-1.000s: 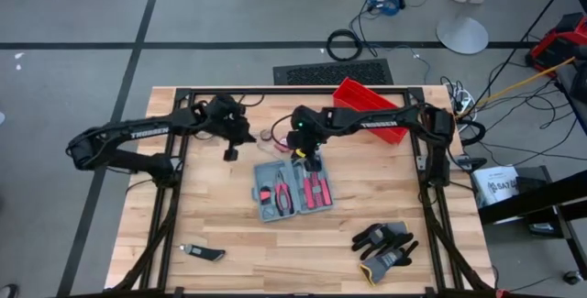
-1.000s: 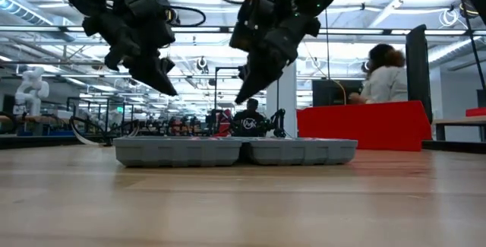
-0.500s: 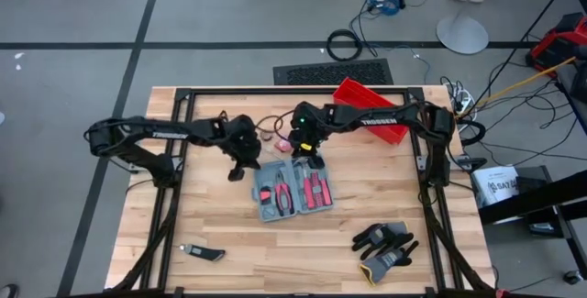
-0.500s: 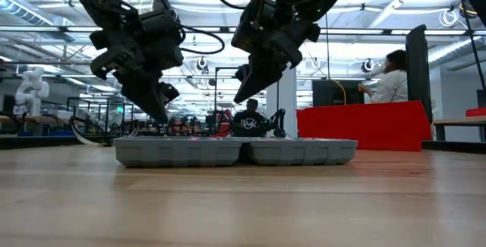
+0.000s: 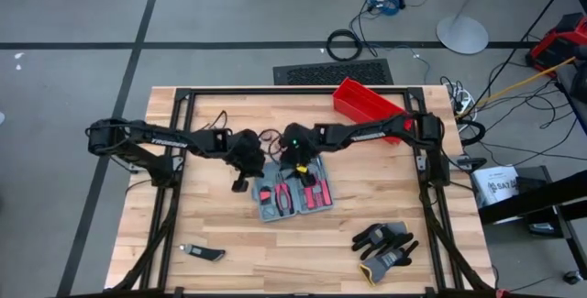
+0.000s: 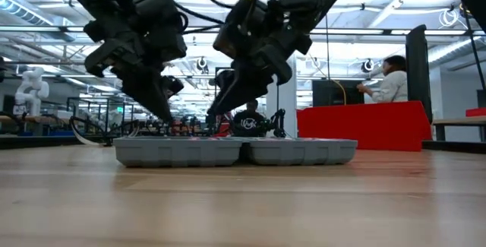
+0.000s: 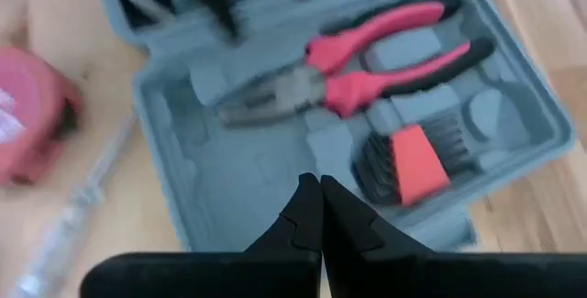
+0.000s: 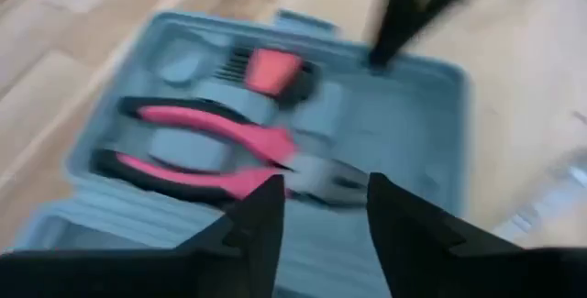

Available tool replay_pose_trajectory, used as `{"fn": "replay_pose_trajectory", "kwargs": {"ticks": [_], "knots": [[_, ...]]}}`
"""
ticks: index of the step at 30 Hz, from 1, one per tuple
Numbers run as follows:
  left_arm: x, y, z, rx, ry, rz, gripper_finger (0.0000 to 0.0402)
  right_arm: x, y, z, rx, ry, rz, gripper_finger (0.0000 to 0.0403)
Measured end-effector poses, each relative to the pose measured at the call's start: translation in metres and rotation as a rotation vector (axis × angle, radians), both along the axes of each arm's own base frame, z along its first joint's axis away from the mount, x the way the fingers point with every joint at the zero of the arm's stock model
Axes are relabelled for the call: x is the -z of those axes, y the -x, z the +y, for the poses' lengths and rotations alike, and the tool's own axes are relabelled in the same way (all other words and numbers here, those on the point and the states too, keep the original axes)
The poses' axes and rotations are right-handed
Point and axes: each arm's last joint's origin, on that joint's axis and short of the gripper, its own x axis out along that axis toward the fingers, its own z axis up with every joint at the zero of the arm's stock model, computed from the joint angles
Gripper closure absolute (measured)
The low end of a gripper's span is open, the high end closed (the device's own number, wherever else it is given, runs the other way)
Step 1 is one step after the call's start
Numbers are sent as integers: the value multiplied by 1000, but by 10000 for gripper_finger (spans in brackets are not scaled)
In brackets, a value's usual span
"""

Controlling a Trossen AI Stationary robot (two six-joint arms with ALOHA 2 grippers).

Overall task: Prefit tool cases
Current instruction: Adjust the hex key on the toolbox

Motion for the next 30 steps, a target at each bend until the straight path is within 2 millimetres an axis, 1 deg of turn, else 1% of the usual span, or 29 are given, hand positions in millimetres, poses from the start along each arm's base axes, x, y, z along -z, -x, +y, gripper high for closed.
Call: {"fn": "replay_pose_trajectory", "kwargs": {"ticks": [2,4,7,9,12,14,17,18,23,27,30], "knots": [[0,0,-4,-9,21,12,402,-2,-3,11,-30,7,-30,246],[-1,-2,-12,-4,52,4,402,-3,-6,18,-37,19,-47,242],[-5,-9,-24,-18,97,-47,402,0,-5,20,46,46,-4,245],[-8,-13,-32,-72,84,-76,402,1,-4,18,73,33,25,256],[-6,-13,-44,-96,65,-58,402,1,-3,18,67,33,33,288],[-6,-13,-52,-103,52,-49,402,1,-1,19,48,48,45,321],[-4,-11,-59,-138,-21,-44,402,-1,5,19,25,83,80,382],[-4,-11,-60,-148,-34,-34,402,-2,7,17,32,100,99,392],[7,-14,-66,-177,10,15,402,-2,11,14,100,140,145,399],[20,-18,-74,-163,29,54,402,-5,6,18,114,119,98,402],[25,-21,-78,-170,45,54,402,-7,2,24,127,101,67,402]]}}
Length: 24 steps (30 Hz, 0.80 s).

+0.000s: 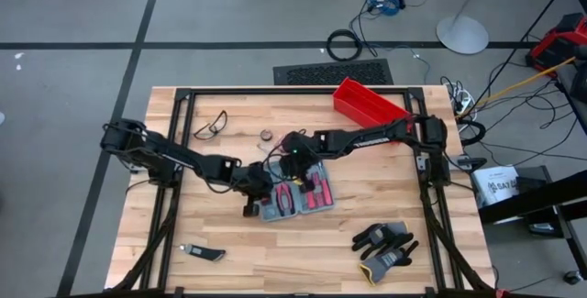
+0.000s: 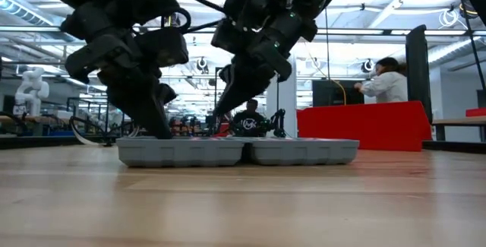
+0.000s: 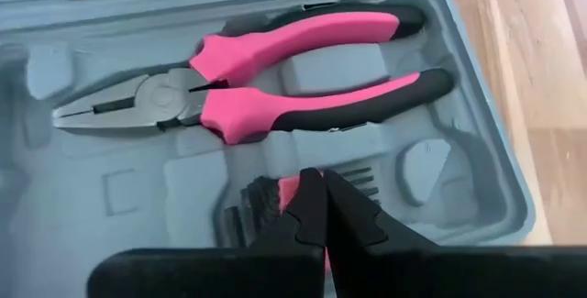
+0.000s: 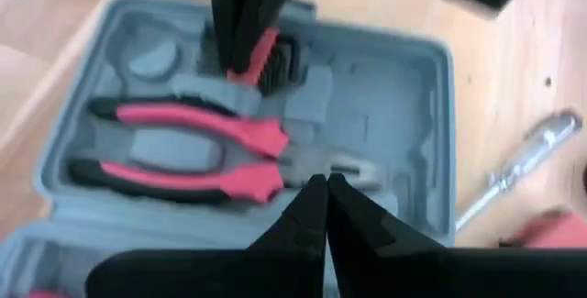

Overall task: Prefit tool cases
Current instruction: Adjust the hex key on the toolbox

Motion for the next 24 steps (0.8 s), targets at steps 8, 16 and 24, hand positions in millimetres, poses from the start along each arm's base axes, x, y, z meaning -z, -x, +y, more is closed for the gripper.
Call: {"fn": "replay_pose_trajectory", "kwargs": {"ticks": [8,16,24], "knots": [[3,-2,0,-47,37,19,402,27,-16,4,34,-5,-49,403],[-6,-1,0,-75,52,20,402,49,-14,-13,141,-24,67,403],[-7,1,4,-120,63,71,402,55,-13,-15,121,-49,79,403]]}}
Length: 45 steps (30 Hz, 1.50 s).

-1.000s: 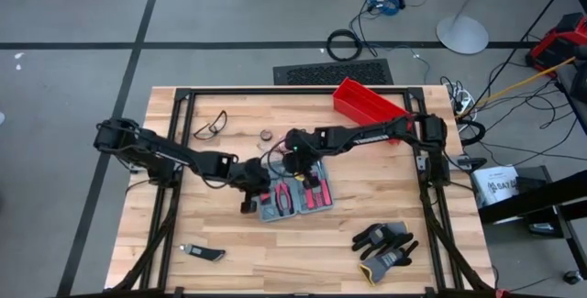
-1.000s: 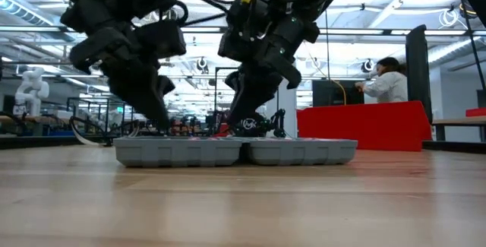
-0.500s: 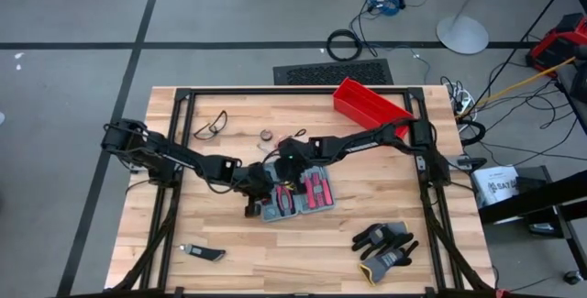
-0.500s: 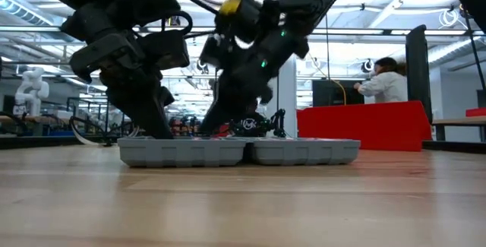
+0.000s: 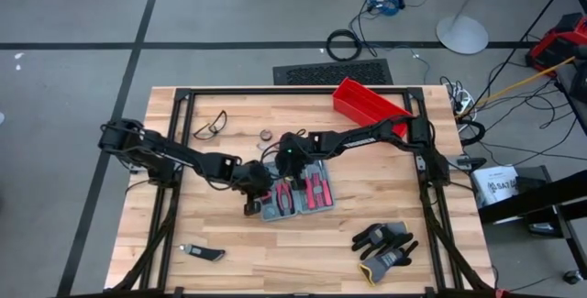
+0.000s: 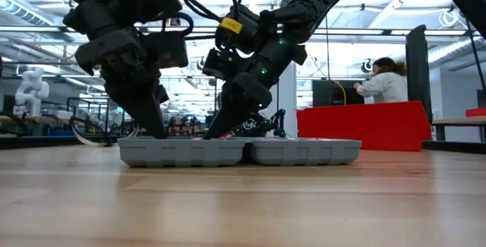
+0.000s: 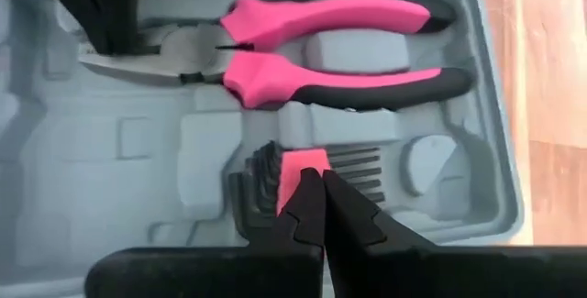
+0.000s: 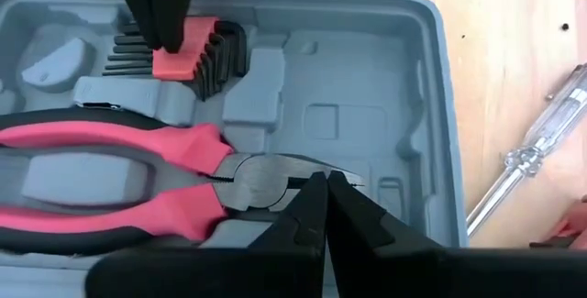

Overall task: Prefit tool cases
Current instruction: Adjust the hex key on the toolbox

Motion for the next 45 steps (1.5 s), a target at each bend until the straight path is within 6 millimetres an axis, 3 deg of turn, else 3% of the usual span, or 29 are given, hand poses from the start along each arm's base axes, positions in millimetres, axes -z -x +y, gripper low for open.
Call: {"fn": "replay_pose_trajectory", "kwargs": {"ticks": [24,33,40,45], "knots": [[36,-16,21,8,156,83,401,2,2,1,-63,-22,9,403],[-27,-12,26,10,3,-120,402,-13,3,1,-45,-19,-25,403],[-40,-6,31,-5,-147,-160,402,-44,10,6,-57,7,-80,403],[-47,-3,45,-89,-350,-175,402,-76,19,3,-13,151,-118,403]]}}
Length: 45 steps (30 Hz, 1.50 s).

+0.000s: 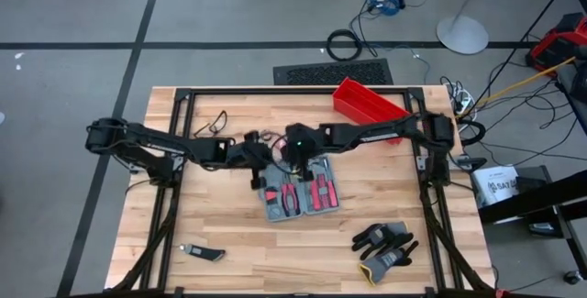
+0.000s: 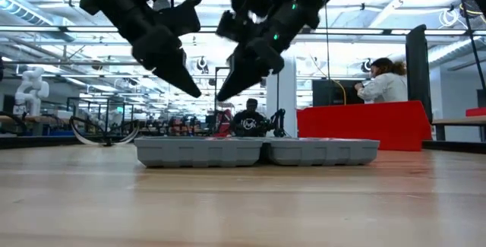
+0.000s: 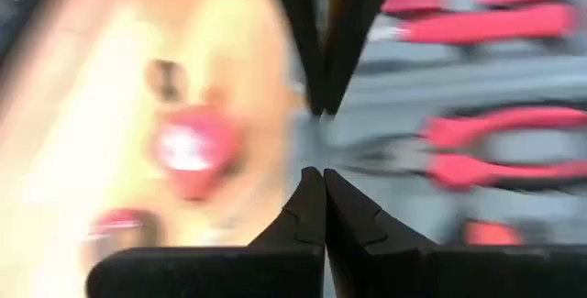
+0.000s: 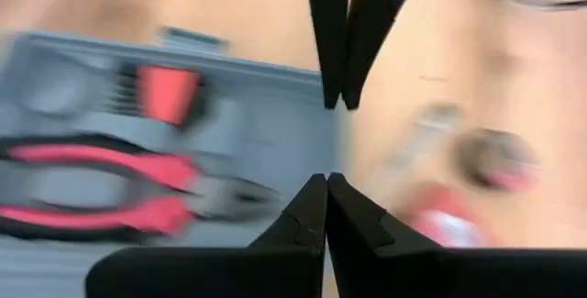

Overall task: Prefit tool cases
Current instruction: Adjust the hex key on the toolbox, then put the electrical tape into the toolbox

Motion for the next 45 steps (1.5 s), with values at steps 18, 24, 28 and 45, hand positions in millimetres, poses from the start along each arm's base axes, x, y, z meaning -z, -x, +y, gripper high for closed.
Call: {"fn": "replay_pose_trajectory", "kwargs": {"ticks": [18,24,28,45], "knots": [[-14,18,89,-78,-297,37,338,-3,28,-96,460,-40,52,243],[-4,31,128,-109,-255,74,336,8,18,-113,512,-148,-59,212],[18,30,134,94,-183,131,336,7,17,-111,500,-143,-58,214],[57,20,136,164,-40,189,336,5,19,-102,481,-135,-23,220]]}}
